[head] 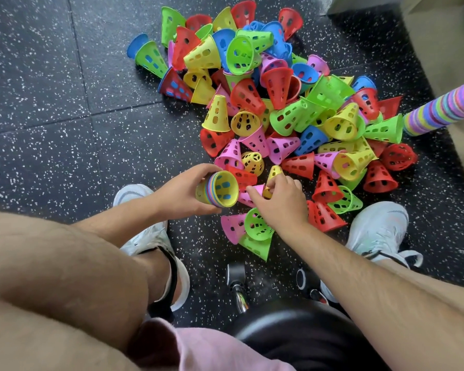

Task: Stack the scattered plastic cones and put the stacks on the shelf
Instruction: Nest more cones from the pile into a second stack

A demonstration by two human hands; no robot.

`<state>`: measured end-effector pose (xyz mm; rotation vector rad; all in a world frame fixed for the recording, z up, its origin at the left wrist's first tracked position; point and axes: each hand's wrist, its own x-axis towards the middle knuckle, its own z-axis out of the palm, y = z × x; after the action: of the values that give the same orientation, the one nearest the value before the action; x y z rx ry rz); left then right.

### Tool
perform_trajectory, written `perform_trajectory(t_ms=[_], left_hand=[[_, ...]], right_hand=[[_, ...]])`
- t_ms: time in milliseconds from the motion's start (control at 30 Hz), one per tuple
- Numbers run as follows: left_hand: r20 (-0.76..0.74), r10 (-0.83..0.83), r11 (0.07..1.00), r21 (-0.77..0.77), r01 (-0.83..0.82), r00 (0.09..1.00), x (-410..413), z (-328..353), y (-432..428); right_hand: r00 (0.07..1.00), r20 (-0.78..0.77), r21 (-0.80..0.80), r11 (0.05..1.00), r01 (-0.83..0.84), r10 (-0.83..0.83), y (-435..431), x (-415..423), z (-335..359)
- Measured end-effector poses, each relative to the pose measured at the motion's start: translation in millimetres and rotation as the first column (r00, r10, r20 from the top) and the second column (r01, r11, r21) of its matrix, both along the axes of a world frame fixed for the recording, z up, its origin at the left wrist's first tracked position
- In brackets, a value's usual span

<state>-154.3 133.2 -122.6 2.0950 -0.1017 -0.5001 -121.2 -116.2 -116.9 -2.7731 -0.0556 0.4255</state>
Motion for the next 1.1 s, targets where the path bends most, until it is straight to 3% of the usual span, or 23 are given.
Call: perform_trajectory(t_ms=[200,433,567,733,800,933,1100], left_hand=[[0.009,0.014,1.000,0.008,-0.014,1.000,-2,-6,3],[0.015,0.024,1.000,0.013,-0.025,1.000,1,-7,1],[0.012,0.045,0.999,0.007,-0.045,0.999,2,-5,1],[0.000,0.135,0.991,-0.011,-0.135,0.991,-1,-5,3],[0.004,0.168,0.985,-0.029,-0.168,0.986,-1,-4,3],[0.014,0.206,0.976,-0.076,-0.205,0.978,5,1,2],[0.052,0.257,0.958,-0.142,-0.247,0.965,10,4,2]], right_hand=[[0.999,0.038,-0.137,0.990,-0.023,0.028,9,1,0],[0.997,-0.001,-0.038,0.996,-0.080,0.080,11,-1,4],[0.999,-0.028,0.097,0.995,-0.029,0.032,12,-3,13],[0.959,0.282,0.067,0.997,-0.043,0.022,18,14,40],[0.922,0.386,0.133,0.990,-0.048,-0.007,23,22,51],[0.860,0.506,0.296,0.924,-0.241,0.063,35,26,60],[0.817,0.476,0.279,0.825,-0.492,0.326,43,11,48]])
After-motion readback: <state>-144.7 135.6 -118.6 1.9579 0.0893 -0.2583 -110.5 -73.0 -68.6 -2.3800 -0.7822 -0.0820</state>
